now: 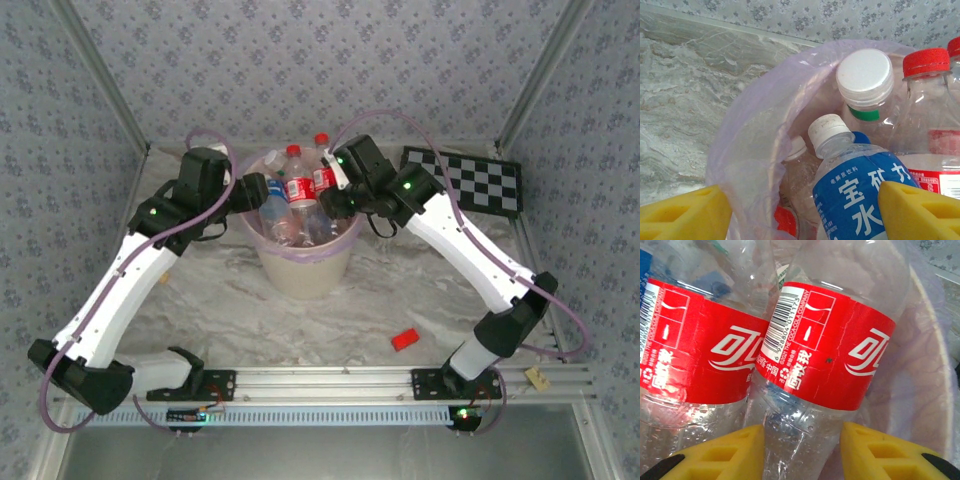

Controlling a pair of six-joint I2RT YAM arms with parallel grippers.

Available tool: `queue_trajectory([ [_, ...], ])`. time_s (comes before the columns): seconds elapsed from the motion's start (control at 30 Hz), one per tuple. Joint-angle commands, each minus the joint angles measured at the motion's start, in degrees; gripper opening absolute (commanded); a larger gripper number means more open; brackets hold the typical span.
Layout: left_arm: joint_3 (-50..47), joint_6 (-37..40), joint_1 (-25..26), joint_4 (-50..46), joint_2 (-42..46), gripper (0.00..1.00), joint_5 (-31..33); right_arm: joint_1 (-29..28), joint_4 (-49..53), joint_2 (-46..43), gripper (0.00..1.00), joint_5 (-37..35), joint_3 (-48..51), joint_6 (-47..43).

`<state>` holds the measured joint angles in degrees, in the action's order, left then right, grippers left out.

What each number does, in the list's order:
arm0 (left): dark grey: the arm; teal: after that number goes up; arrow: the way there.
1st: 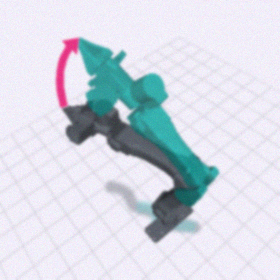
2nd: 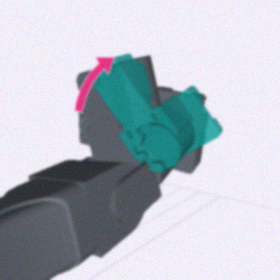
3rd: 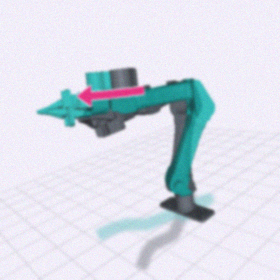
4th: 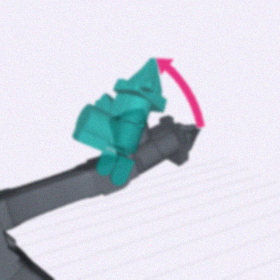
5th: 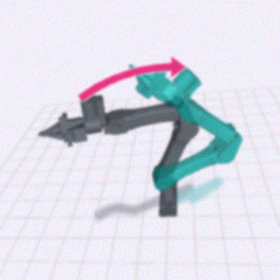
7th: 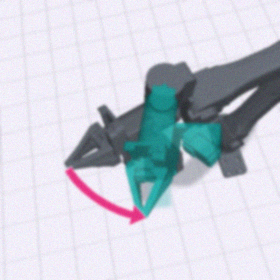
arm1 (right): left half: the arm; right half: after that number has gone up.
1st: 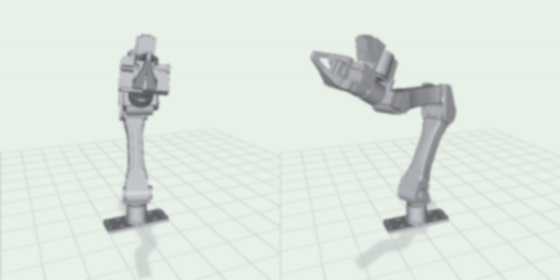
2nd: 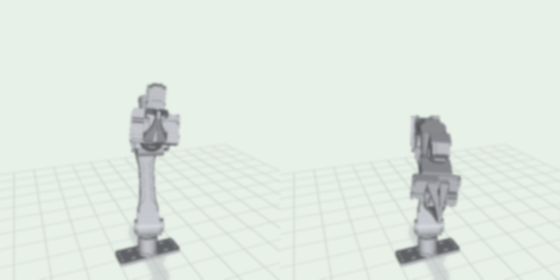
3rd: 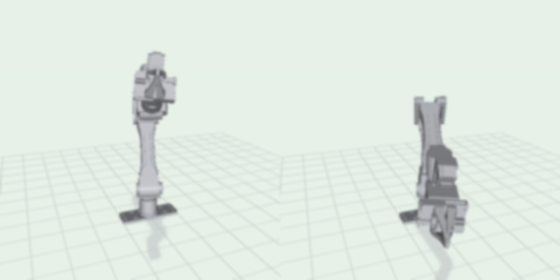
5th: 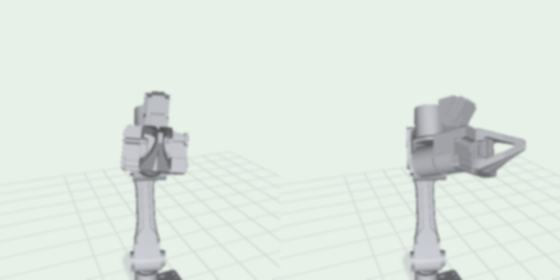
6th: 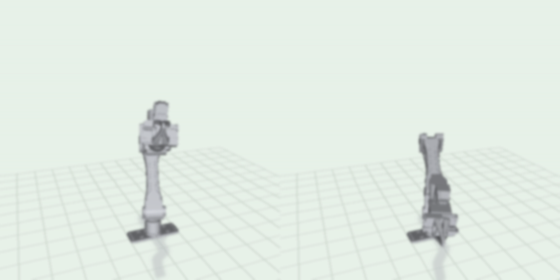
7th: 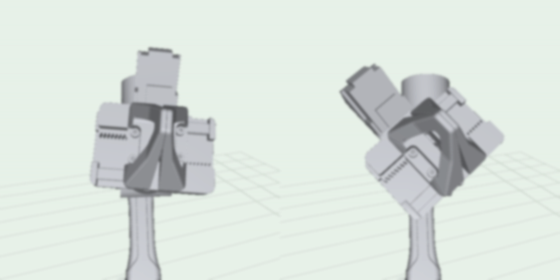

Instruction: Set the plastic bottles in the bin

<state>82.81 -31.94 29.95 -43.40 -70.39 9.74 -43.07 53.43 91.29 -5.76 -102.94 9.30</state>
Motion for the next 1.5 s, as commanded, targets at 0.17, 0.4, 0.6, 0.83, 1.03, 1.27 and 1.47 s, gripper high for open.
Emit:
queue_trajectory([
  [0.17, 1.69, 1.52, 0.10, -1.40, -0.34, 0.77, -0.76, 0.28, 4.33, -0.05, 0.45, 2.60, -1.02, 0.62],
  [0.4, 1.39, 1.53, 0.08, -1.10, -0.27, 0.76, -0.90, 1.88, 2.70, -1.72, 0.57, 1.25, -7.57, -1.63],
  [0.6, 1.65, 1.62, 0.10, -0.10, 0.49, 0.77, -2.48, 3.92, 0.40, 1.08, 0.54, 2.60, -9.43, -1.35],
  [0.83, 2.58, 1.97, 0.10, -0.14, 0.37, 0.79, -3.06, 3.92, -1.48, 4.97, 0.48, 6.22, -7.99, -0.25],
  [1.03, 5.50, 3.38, 0.10, -0.52, -0.27, 0.81, -3.43, 4.20, -1.24, 3.48, 0.48, 5.38, -9.94, -0.32],
  [1.27, 11.42, 6.85, -0.09, -2.27, -1.18, 0.87, -0.96, 6.88, -1.97, -1.70, 0.57, 5.21, -9.98, -0.60],
  [1.47, 13.69, 8.82, -1.35, -4.56, -0.91, 0.90, 1.55, 9.14, -0.38, -4.99, 0.61, 5.81, -9.11, -1.29],
])
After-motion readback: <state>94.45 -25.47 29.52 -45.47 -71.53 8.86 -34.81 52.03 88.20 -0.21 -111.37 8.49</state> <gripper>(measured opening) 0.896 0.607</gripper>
